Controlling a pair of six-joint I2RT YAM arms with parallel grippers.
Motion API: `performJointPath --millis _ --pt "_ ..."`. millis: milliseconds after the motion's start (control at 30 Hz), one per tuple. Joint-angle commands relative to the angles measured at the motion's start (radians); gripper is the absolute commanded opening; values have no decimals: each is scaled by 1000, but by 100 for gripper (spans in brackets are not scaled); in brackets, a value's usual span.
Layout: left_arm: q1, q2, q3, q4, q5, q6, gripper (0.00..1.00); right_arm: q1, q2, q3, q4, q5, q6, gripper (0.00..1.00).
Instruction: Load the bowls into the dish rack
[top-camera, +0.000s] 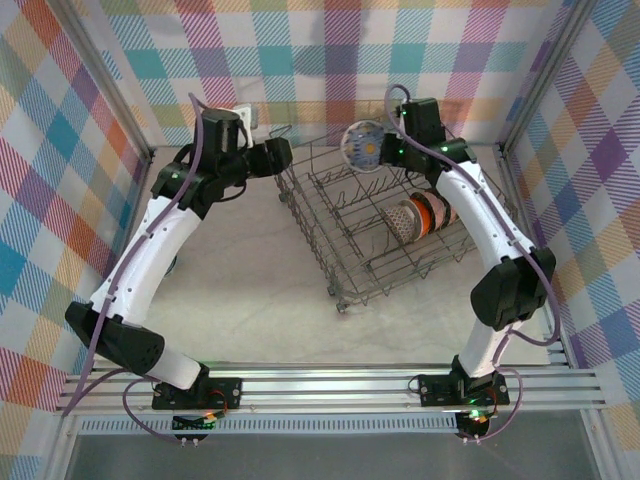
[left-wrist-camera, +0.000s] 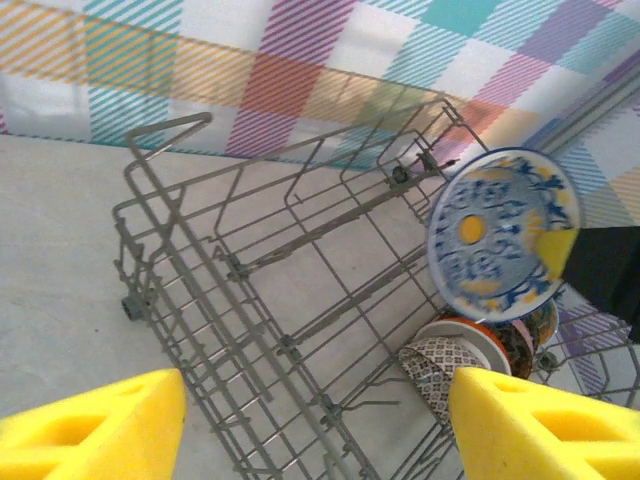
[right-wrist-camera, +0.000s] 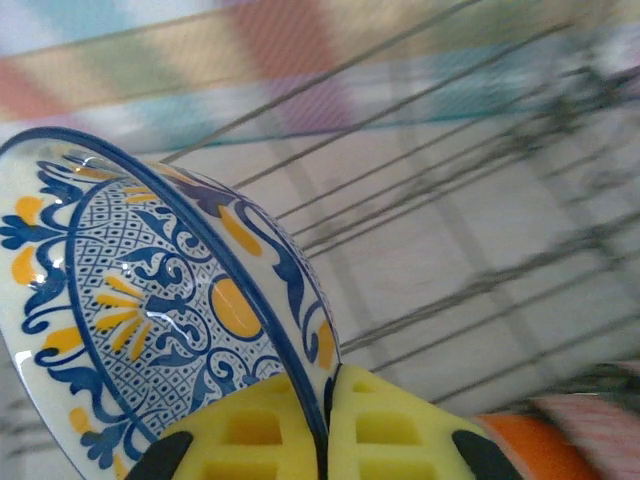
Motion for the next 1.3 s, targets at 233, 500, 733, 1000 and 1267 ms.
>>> performJointPath --millis 233,500,733,1000,1267 --pt "35 -27 -82 19 41 -21 70 -74 174 187 -33 548 -211 0" --pt "58 -41 -132 21 46 -23 70 -80 334 299 5 706 -299 0" --pt "75 -64 -184 32 39 -29 70 -86 400 342 43 758 -317 0" --pt "97 -81 -219 48 35 -32 71 -93 446 356 114 804 -412 0" --pt "109 -65 -214 56 45 -31 71 -93 498 376 143 814 -475 0"
